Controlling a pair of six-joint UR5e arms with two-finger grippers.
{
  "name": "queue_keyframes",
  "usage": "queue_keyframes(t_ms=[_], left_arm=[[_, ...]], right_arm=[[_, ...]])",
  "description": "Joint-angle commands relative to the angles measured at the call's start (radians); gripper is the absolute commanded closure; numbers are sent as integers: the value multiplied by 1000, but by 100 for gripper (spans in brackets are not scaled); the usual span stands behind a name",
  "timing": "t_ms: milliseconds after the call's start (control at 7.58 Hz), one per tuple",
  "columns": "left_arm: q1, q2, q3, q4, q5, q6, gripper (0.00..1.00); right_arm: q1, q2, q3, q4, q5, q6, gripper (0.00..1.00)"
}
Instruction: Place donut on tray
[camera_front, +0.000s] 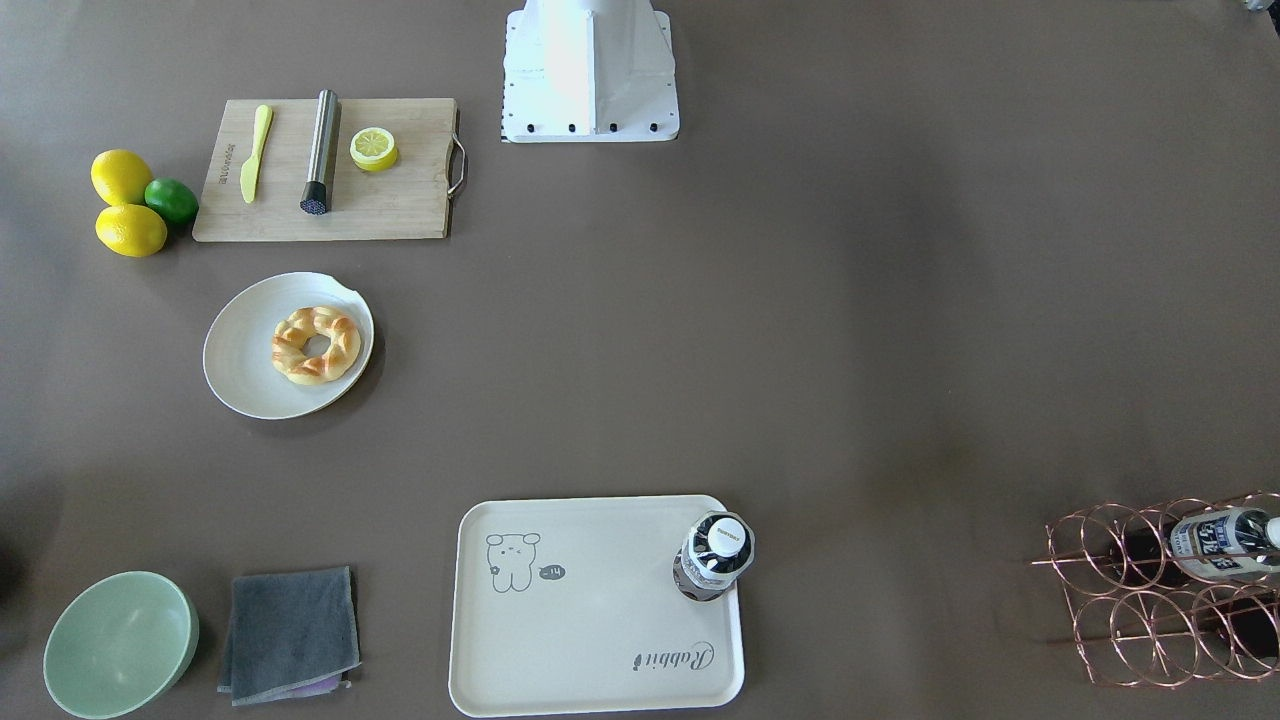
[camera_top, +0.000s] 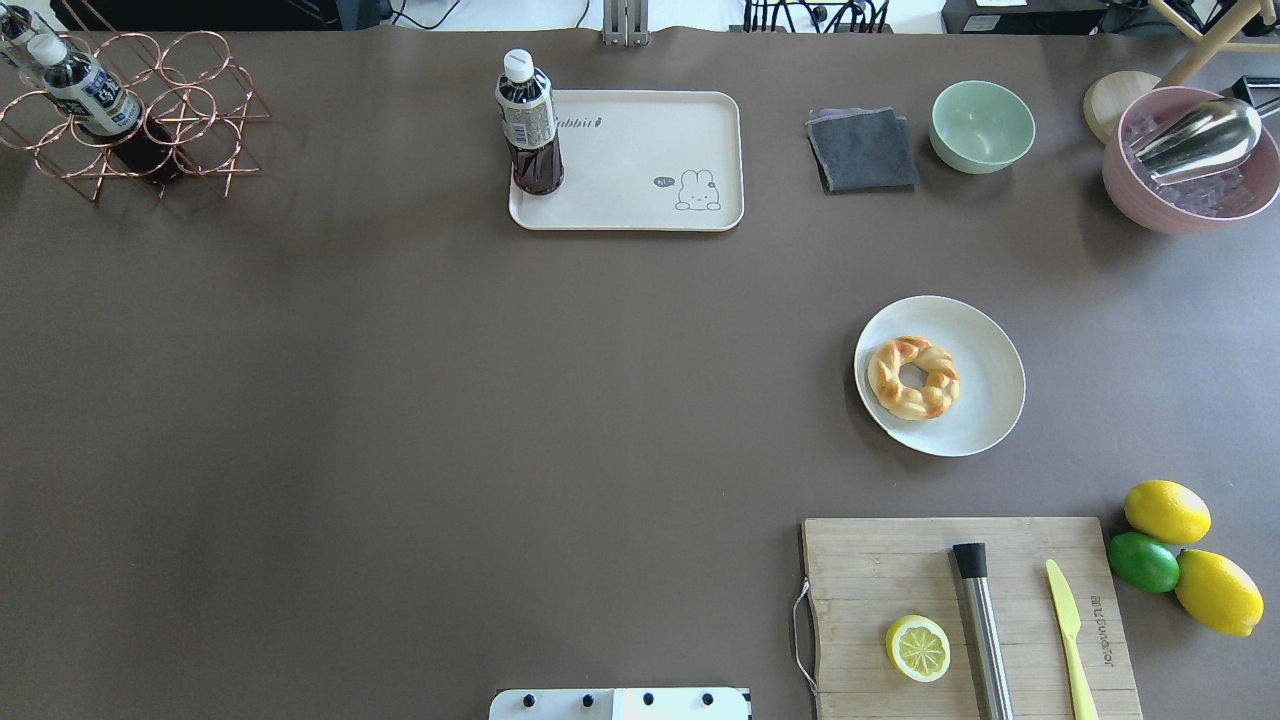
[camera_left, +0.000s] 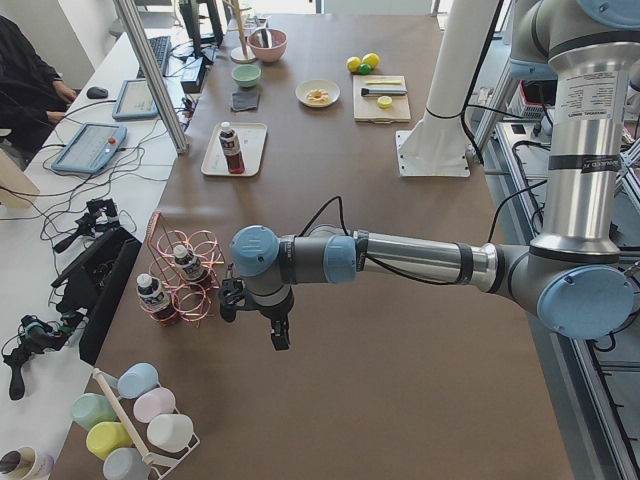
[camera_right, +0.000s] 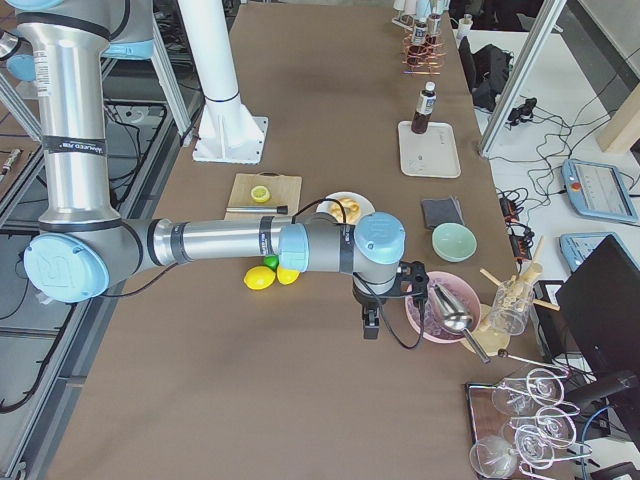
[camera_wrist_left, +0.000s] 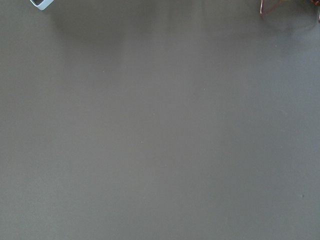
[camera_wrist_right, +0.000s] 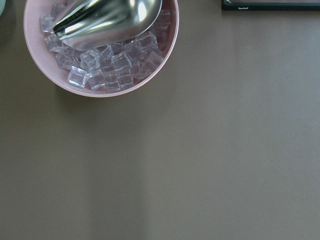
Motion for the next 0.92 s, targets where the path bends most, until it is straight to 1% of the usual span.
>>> queue_keyframes(t_ms=[0, 396, 528, 660, 792], left_arm=[[0, -1, -1, 0, 0, 0, 2], [0, -7, -1, 0, 0, -2, 2], [0, -7, 0, 0, 0, -2, 2], [6, -7, 0, 0, 0, -2, 2], [8, -7, 2, 0, -2, -3, 2]], right_arm=[[-104, -2, 105, 8, 1, 233, 0], [-251, 0, 229, 12, 23, 510, 0], [-294, -2, 232, 75, 21, 568, 0], [-354, -15, 217, 200, 14, 716, 0], [-418, -41, 175, 386, -11, 854, 0]])
